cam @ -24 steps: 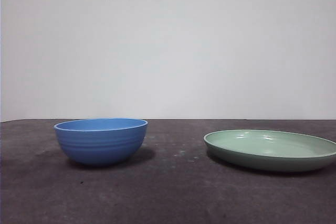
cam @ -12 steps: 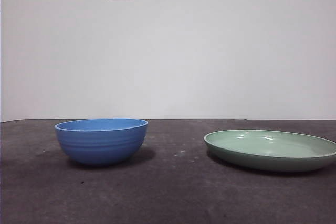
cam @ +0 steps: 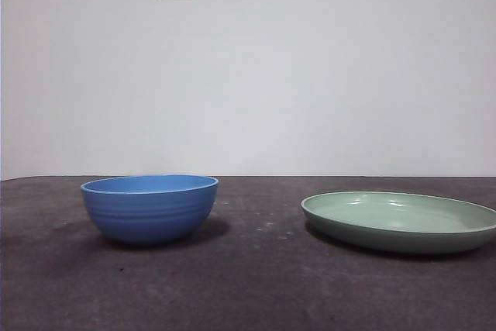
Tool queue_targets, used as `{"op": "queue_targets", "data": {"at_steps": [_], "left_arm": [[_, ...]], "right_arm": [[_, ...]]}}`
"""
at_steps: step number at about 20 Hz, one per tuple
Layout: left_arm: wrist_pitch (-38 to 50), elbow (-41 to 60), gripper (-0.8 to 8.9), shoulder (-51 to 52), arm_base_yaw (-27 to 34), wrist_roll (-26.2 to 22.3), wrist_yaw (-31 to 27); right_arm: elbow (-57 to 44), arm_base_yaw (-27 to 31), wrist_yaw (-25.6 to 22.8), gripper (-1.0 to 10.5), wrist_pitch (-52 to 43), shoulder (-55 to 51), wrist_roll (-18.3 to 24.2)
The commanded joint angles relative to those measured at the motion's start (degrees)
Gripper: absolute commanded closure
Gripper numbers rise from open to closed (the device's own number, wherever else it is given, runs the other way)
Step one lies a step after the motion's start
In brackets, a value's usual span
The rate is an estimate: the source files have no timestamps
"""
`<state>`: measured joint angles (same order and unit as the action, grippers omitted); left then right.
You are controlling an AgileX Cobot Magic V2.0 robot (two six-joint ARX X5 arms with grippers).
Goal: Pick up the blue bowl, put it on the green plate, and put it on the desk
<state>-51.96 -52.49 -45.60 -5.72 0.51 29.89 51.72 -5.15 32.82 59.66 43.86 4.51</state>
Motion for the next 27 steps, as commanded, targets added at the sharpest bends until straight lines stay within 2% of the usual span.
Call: {"op": "queue_targets", "data": {"at_steps": [1,8,16,25,27], "left_arm": [[1.1,-3.3,4.07,-3.6,-1.3,0.4,-1.5],[2.3,-13.6,4.08,-21.9,-8.2,0.6,-12.9],[10.4,-15.3,4.09,-40.9,-13.4,0.6,-23.9],[16.0,-15.3,4.16,-53.1,-14.0,0.6,-24.3],[16.0,-15.3,4.84,-53.8,-14.0,0.6,-24.3]], "right_arm": [[1.1,-0.1,0.2,5.6,-0.5,0.3,0.3],[1.1,-0.1,0.2,5.6,-0.7,0.3,0.2],[1.1,-0.1,0.2,5.6,-0.9,0.3,0.1],[1.1,-0.1,0.1,5.6,-1.1,0.3,0.2],[1.1,-0.1,0.1,5.6,-1.2,0.3,0.2]]}}
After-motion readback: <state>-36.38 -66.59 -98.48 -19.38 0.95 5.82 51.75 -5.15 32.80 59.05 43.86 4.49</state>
